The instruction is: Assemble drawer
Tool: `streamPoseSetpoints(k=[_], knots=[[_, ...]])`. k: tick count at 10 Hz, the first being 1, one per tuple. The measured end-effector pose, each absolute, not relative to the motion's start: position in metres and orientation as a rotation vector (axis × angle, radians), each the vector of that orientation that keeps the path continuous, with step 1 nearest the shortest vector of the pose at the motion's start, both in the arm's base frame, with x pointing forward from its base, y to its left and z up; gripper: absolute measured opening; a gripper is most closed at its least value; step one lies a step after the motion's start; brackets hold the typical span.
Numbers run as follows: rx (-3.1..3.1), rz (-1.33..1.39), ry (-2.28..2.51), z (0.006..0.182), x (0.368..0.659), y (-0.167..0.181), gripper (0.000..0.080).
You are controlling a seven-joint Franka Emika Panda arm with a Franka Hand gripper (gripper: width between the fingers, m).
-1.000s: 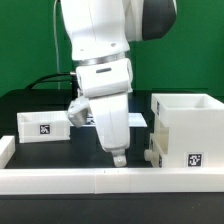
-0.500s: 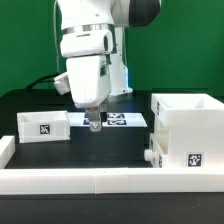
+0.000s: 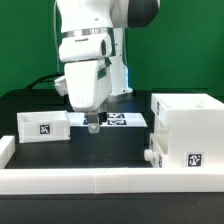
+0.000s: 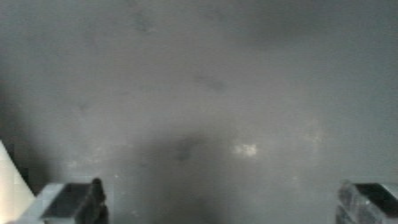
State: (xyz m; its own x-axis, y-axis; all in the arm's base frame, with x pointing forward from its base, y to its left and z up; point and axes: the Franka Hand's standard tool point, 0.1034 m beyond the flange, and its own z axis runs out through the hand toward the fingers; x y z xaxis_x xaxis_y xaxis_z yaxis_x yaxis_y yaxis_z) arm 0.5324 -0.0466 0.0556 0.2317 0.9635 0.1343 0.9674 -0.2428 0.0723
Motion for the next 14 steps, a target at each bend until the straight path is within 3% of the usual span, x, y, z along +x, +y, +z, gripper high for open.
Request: streamPoseSetpoints(k=[5,11,14], knots=[[-2.867,-0.251,-1.185,0.060,0.505,-0.064,0.0649],[-2.994,-0.244,-0.692,0.060,0.503,-0.063,0.0649],[-3.032,-0.248,-0.680,0.067,0.466,-0.072,0.0649]])
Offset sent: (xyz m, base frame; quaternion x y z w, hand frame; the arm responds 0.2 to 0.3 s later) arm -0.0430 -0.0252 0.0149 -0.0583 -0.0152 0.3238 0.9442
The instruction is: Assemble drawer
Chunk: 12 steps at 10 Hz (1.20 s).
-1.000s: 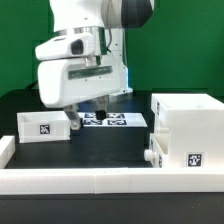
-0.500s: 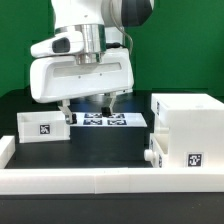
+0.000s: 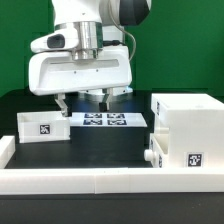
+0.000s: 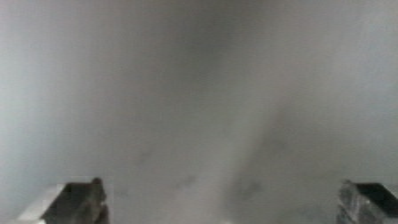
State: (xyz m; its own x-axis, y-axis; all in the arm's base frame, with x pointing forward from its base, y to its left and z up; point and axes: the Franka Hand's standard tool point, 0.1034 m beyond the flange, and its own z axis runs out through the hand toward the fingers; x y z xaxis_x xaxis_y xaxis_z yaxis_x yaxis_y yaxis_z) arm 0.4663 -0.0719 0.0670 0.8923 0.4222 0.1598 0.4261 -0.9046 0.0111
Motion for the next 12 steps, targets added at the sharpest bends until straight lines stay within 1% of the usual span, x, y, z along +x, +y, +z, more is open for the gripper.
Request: streamPoseSetpoints(k=[2,7,10,12], knots=[[-3.053,-0.237,-0.686,0.067,0.437,-0.086,0.0649],[-3.045,-0.211,-0.679,0.064,0.435,-0.083,0.0649],[-3.077,-0.197,-0.616,0.051,0.408,-0.101,0.0649],[-3.100,-0.204,-0.576,0.037,0.390,-0.111,0.0649]])
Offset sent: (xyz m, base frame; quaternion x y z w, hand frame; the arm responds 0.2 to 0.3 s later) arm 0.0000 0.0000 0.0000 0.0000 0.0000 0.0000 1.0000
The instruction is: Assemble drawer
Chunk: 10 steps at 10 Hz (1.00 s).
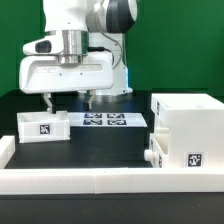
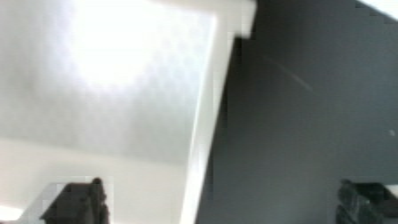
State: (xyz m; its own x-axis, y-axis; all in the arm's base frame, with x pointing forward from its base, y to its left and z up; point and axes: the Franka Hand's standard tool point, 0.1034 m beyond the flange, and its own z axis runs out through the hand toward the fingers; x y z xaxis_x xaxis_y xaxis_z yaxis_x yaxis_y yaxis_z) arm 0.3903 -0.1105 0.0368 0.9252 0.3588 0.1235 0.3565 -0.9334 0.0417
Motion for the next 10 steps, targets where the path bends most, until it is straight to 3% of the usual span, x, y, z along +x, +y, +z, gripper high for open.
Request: streamPoseSetpoints(k=[4,8,9,10], knots=[[3.077,0.168,0.558,0.010,0.377,-0.122,0.0649],[3.081,0.163,0.558,0.005,0.375,-0.120,0.0649],[3.081,0.162,0.559,0.005,0.375,-0.120,0.0558],[3.082,0.161,0.559,0.005,0.374,-0.120,0.0409]])
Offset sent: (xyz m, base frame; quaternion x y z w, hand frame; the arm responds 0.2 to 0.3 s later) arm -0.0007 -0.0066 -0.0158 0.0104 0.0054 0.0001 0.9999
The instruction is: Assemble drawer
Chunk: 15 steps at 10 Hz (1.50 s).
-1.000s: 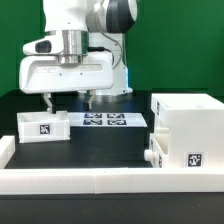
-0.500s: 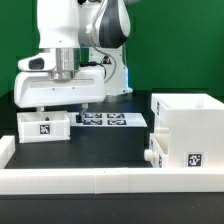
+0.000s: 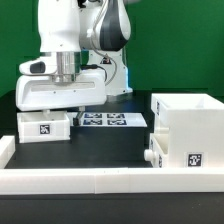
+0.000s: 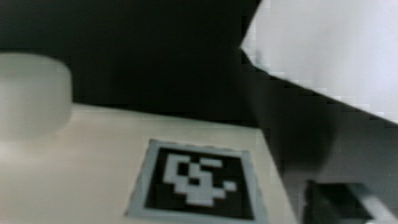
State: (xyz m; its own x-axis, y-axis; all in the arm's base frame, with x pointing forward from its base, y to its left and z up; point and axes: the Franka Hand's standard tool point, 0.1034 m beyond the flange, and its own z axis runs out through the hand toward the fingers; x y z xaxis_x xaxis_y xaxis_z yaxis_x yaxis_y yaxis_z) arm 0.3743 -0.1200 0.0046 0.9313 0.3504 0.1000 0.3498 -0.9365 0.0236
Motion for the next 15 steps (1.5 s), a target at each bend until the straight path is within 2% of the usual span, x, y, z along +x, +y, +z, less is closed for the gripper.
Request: streamPoseSetpoints(k=[1,3,5,8,12,15], knots=[[3.082,0.161,0.559,0.005,0.374,-0.120,0.0409],[3.081,0.161,0.563,0.005,0.375,-0.119,0.0068],[3.081,0.162,0.572,0.005,0.375,-0.116,0.0041],[3.082,0.168,0.586,0.006,0.380,-0.104,0.0041],[3.063,0.167,0.751,0.039,0.420,-0.045,0.0042],[3.067,0.181,0.748,0.051,0.447,-0.044,0.0042]])
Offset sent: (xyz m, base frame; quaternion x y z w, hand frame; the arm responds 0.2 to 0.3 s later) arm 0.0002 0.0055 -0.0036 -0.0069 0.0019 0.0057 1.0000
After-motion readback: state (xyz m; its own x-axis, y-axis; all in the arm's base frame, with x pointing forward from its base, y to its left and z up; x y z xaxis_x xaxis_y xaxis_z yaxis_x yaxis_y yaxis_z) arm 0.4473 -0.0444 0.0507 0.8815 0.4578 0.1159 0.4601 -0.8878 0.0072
